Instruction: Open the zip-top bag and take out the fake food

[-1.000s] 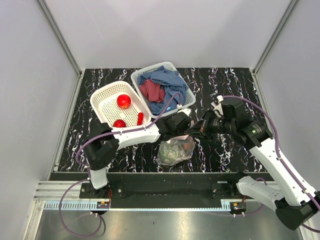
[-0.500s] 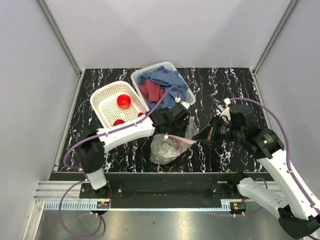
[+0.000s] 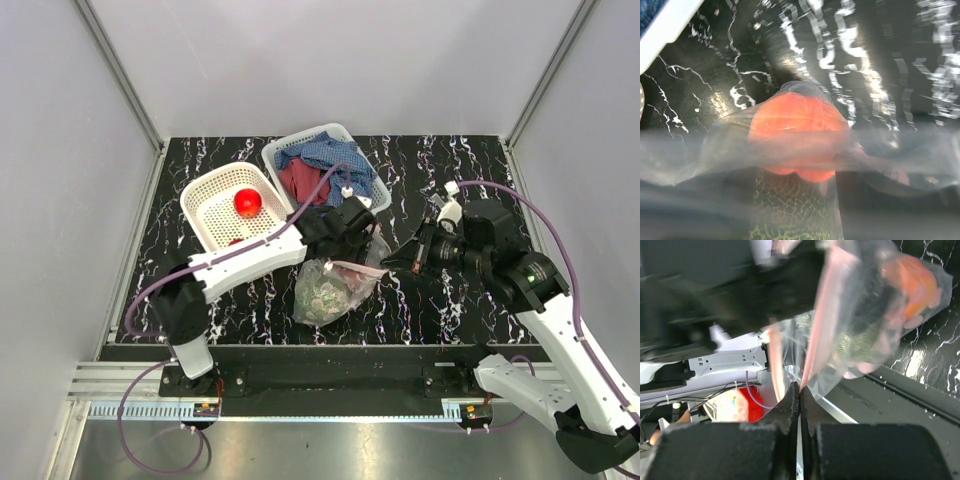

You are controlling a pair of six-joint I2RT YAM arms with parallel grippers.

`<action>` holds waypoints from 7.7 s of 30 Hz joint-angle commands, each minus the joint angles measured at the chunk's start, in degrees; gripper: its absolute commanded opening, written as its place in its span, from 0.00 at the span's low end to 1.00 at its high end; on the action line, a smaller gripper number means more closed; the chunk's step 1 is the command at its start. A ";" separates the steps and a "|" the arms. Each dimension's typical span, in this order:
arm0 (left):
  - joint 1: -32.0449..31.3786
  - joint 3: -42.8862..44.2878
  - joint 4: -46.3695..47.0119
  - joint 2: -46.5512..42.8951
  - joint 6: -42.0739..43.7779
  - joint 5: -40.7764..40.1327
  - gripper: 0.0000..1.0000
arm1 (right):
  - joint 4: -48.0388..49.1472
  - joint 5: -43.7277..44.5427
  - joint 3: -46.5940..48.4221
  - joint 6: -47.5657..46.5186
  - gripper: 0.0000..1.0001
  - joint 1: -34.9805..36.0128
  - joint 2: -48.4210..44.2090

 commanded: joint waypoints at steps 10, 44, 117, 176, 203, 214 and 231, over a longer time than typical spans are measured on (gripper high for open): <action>0.92 -6.85 10.06 0.07 1.77 7.17 0.00 | 3.34 -3.05 -0.87 -1.96 0.00 0.21 -3.90; 15.79 -19.94 15.87 -18.17 2.53 40.45 0.00 | 8.33 3.04 -18.94 -7.10 1.00 0.21 -5.67; 7.37 -16.16 8.91 -34.17 -17.68 22.10 0.00 | -13.35 5.91 24.78 3.14 1.00 6.44 19.38; 40.85 -3.68 1.70 -1.20 1.48 -2.78 0.81 | -14.77 3.72 21.63 -5.74 0.00 8.65 16.31; -4.50 3.61 -1.72 -27.67 -9.85 -0.14 0.29 | -8.79 -0.68 20.40 -4.42 0.00 8.65 18.25; -4.95 10.37 -7.51 -13.96 -5.44 -1.99 0.13 | -8.08 0.73 21.29 -3.54 0.00 8.56 18.25; -1.69 1.96 0.98 -7.10 -10.28 5.83 0.38 | -4.14 1.43 13.74 4.54 0.00 8.65 13.16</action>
